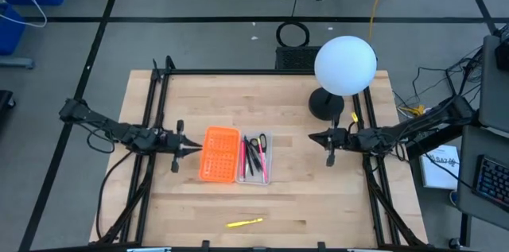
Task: Pick & place school supplies into a supply box
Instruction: Put the yellow pen into the transparent supply box
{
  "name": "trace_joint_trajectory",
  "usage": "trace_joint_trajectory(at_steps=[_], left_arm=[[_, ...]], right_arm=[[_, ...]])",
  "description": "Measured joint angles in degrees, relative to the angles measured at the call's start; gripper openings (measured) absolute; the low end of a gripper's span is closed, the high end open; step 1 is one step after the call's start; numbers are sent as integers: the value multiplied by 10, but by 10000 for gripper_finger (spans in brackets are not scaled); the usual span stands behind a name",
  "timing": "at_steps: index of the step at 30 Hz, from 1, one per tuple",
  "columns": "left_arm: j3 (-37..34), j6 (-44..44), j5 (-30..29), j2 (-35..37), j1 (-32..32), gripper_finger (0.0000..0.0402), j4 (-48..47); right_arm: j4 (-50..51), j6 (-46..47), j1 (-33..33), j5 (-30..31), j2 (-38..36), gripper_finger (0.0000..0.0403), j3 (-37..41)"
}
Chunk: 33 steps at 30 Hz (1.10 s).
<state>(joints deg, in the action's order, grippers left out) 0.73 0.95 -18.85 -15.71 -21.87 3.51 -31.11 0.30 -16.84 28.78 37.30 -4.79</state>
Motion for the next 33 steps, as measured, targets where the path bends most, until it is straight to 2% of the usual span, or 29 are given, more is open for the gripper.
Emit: trace_joint_trajectory(at_steps=[3,8,12,17,20,25,29,33], left_arm=[[0,-4,11,-16,0,49,2],[-1,8,-1,-27,0,49,13],[-1,3,-46,-27,0,49,13],[-1,59,-96,-27,0,49,17],[-1,85,-97,-27,0,49,17],[-1,80,-97,-27,0,49,18],[-1,97,-98,-27,0,49,19],[9,110,-119,-33,1,49,6]], right_arm=[[-42,-19,0,-1,-2,0,23],[-44,-44,0,-2,-12,0,28],[-62,-63,0,-18,-21,0,29],[-86,-102,-1,-35,-51,0,29],[-84,-108,-1,-36,-76,0,29],[-72,-104,-1,-62,-105,0,30],[-68,-104,-1,-94,-113,0,30],[-68,-105,-1,-94,-113,0,30]])
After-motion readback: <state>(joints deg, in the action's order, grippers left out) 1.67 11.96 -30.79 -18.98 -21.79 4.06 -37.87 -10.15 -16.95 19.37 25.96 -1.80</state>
